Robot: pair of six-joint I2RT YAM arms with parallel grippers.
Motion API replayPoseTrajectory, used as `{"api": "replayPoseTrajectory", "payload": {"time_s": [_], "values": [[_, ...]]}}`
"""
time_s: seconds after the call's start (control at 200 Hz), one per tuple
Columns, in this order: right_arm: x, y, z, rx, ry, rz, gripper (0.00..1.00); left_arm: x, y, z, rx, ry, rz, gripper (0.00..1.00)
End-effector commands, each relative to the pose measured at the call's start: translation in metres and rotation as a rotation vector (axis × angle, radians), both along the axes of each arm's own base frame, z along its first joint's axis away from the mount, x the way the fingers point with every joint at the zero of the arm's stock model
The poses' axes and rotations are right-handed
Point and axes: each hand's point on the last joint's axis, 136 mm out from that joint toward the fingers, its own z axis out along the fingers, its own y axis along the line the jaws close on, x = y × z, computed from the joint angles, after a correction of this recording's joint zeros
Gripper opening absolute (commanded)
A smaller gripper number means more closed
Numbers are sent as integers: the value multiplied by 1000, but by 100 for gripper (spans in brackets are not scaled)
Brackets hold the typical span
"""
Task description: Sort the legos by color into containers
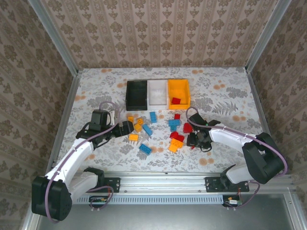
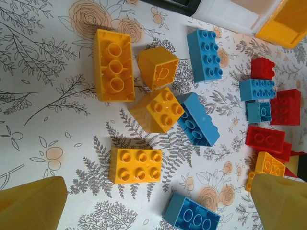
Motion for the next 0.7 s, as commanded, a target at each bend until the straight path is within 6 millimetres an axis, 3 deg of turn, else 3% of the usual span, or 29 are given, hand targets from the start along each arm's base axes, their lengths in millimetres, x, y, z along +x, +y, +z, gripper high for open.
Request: {"api": "replayPoseTrajectory", "payload": {"time_s": [0.0, 0.405, 0.58, 0.69], "values": [[-16, -13, -4, -62, 49, -7, 52, -1, -2, 0, -15, -1, 1, 100], [-10, -16, 9, -59, -17, -7, 28, -1, 0, -1, -11, -1, 8, 100], [-8, -15, 15, -57, -30, -4, 29, 1, -1, -5, -7, 9, 9, 100], [2, -10, 36, -34, -79, 6, 29, 3, -2, -6, -6, 18, 10, 100]]}}
